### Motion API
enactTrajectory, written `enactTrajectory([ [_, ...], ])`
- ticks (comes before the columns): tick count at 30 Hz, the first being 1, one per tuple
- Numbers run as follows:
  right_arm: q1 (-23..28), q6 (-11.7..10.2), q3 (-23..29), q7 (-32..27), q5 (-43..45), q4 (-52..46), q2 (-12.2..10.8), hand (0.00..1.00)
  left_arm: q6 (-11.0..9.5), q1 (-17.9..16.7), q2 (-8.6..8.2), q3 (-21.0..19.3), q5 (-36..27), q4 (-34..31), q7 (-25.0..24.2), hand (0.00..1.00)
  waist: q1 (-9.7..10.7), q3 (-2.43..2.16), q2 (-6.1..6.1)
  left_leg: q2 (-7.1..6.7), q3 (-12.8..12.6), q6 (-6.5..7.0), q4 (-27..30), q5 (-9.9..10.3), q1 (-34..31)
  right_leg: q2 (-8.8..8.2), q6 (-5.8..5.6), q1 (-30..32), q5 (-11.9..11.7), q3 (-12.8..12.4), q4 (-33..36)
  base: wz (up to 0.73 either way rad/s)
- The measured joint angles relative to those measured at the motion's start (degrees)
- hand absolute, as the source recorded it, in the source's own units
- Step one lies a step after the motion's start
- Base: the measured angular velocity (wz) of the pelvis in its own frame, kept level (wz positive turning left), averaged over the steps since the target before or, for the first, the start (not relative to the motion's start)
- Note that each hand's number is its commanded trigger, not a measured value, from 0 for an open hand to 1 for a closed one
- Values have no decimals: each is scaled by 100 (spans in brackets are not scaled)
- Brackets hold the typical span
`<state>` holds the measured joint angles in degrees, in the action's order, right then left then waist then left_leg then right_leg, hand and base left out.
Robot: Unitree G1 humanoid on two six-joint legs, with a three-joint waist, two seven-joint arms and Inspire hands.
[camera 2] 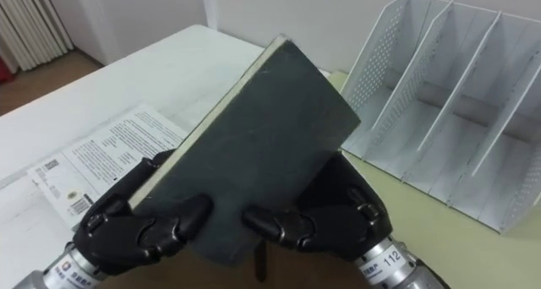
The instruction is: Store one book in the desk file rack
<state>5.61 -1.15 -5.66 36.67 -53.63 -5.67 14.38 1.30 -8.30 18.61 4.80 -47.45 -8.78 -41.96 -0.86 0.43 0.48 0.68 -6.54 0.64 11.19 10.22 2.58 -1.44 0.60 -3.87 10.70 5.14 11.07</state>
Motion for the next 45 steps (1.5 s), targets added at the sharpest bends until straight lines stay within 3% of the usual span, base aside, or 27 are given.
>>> enactTrajectory([
  [7, -1, 9, -227, 120, -415, -9, 237, 0, 13, 14, 284, 20, -320, 137, -89, 100, -29, 10, 66, 7, -5, 4, -10, 5, 2, 2, -4, 6, -10, 15, 69, -2],
  [10, 0, 18, -256, 208, -463, -9, 353, 0, 12, 18, 337, 33, -369, 176, -104, 100, -58, -11, 124, 4, 23, 5, -4, 4, -1, -5, -6, 5, -13, 28, 77, 0],
  [16, 2, 181, -255, 357, -529, -22, 642, 0, 14, 30, 521, 23, -378, 309, -107, 100, -98, -22, 144, 17, 24, 3, -1, 5, -27, -9, -5, 31, -12, 104, 68, 0],
  [23, 4, 207, -237, 375, -715, -275, 684, 0, 15, 226, 709, -50, -483, 323, -158, 100, -155, 1, 89, 13, 5, 3, 8, 4, -98, -11, -4, 100, -12, 102, 64, 0],
  [27, 6, 215, -234, 405, -732, -303, 684, 0, 16, 227, 715, -71, -483, 325, -203, 100, -174, 10, 71, 14, -4, 3, 6, 5, -96, -12, -4, 97, -13, 100, 63, 0],
  [28, 6, 228, -233, 405, -733, -303, 684, 9, 15, 227, 715, -71, -483, 328, -201, 100, -182, 10, 72, 15, -4, 3, 7, 5, -96, -11, -4, 96, -13, 100, 65, 0],
  [29, 6, 245, -230, 405, -735, -303, 684, 59, 15, 227, 715, -71, -483, 329, -201, 100, -192, 10, 72, 18, -3, 3, 10, 5, -95, -11, -4, 96, -13, 103, 71, 0],
  [31, 6, 246, -228, 407, -735, -303, 684, 100, 15, 227, 715, -71, -484, 329, -202, 100, -207, 10, 72, 22, 11, 3, 11, 5, -96, -9, -4, 96, -13, 107, 74, 0],
  [45, 7, 251, -255, 427, -932, -308, 680, 100, 14, 228, 713, 3, -483, 321, -349, 100, -227, -10, 40, 21, 13, 3, 15, 5, -99, -43, -3, 81, -13, 128, 67, 0],
])
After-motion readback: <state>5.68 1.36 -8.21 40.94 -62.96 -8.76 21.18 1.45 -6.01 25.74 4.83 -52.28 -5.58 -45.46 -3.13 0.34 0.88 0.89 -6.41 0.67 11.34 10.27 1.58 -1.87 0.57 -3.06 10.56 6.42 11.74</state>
